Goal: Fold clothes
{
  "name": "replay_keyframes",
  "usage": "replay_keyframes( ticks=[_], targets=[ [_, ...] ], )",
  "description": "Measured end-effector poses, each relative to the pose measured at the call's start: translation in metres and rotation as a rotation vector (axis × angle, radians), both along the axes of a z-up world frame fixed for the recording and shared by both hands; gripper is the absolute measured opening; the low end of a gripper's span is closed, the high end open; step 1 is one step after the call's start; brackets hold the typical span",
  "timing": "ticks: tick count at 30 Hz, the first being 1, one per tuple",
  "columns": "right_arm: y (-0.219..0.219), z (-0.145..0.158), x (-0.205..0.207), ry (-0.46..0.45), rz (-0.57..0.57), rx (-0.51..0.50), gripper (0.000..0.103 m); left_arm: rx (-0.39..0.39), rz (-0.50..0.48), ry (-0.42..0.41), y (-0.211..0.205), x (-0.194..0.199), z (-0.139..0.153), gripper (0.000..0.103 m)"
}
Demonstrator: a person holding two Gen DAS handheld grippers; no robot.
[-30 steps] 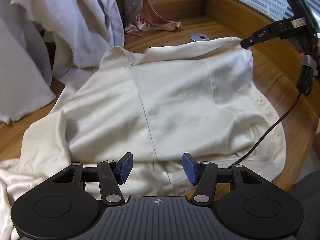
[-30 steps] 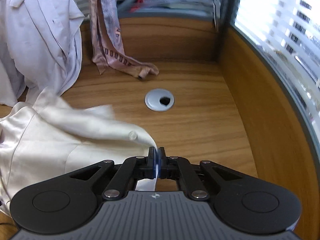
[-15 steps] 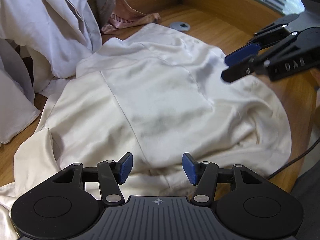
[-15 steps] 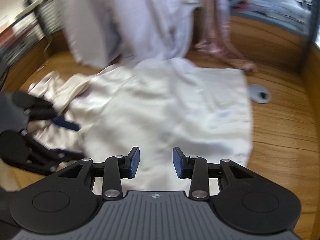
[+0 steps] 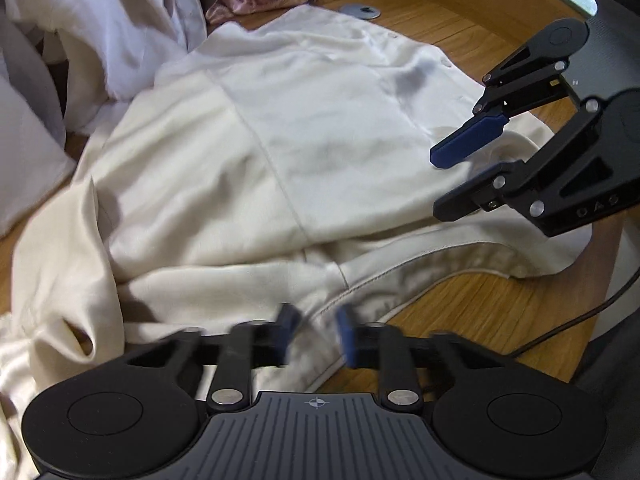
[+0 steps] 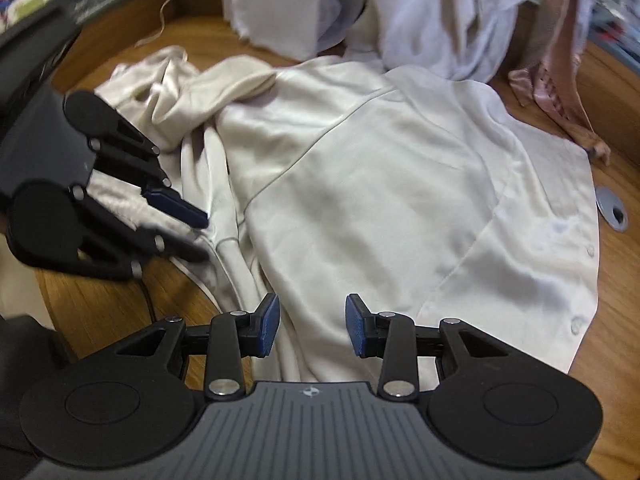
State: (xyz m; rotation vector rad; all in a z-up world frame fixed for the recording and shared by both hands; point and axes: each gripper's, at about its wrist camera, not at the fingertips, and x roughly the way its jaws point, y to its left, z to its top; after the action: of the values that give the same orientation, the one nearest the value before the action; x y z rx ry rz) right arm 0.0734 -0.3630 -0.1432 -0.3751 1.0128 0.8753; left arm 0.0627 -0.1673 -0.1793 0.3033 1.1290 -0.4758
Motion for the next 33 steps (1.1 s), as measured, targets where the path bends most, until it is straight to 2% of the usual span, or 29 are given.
replay_keyframes(
  ticks=[1,3,6,8,10,11,18,23,30,33],
  targets=[
    [0.002,-0.001,0.000,-0.005,0.008,-0.008,0.041,-0.011,0.012,0.002,0.004,-0.001,0.000,0.002],
    [0.006,-0.003,-0.001,-0.015,0.022,-0.024,0.041,-0.042,0.029,0.018,0.012,-0.005,0.002,0.002],
    [0.011,-0.007,0.000,-0.029,0.041,-0.049,0.039,-0.047,0.064,0.017,0.022,-0.014,0.004,0.002],
    [0.014,-0.009,0.000,-0.036,0.057,-0.063,0.029,-0.049,0.092,0.020,0.030,-0.021,0.004,0.002],
    [0.014,-0.007,0.002,-0.054,0.055,-0.072,0.004,-0.051,0.116,0.019,0.037,-0.027,0.004,0.002],
    [0.014,-0.006,0.002,-0.062,0.054,-0.077,0.002,-0.051,0.126,0.015,0.039,-0.030,0.005,0.002],
    [-0.002,0.030,0.020,-0.171,-0.065,-0.031,0.001,-0.089,0.174,-0.049,0.043,-0.034,0.023,0.002],
    [-0.014,0.060,0.039,-0.243,-0.132,0.006,0.001,-0.100,0.147,-0.114,0.022,-0.017,0.037,0.004],
    [-0.023,0.077,0.064,-0.303,-0.202,0.011,0.001,-0.098,0.084,-0.169,-0.009,0.021,0.039,0.019],
    [-0.024,0.073,0.076,-0.304,-0.233,0.005,0.001,-0.089,0.060,-0.177,-0.020,0.039,0.033,0.030]
  ],
)
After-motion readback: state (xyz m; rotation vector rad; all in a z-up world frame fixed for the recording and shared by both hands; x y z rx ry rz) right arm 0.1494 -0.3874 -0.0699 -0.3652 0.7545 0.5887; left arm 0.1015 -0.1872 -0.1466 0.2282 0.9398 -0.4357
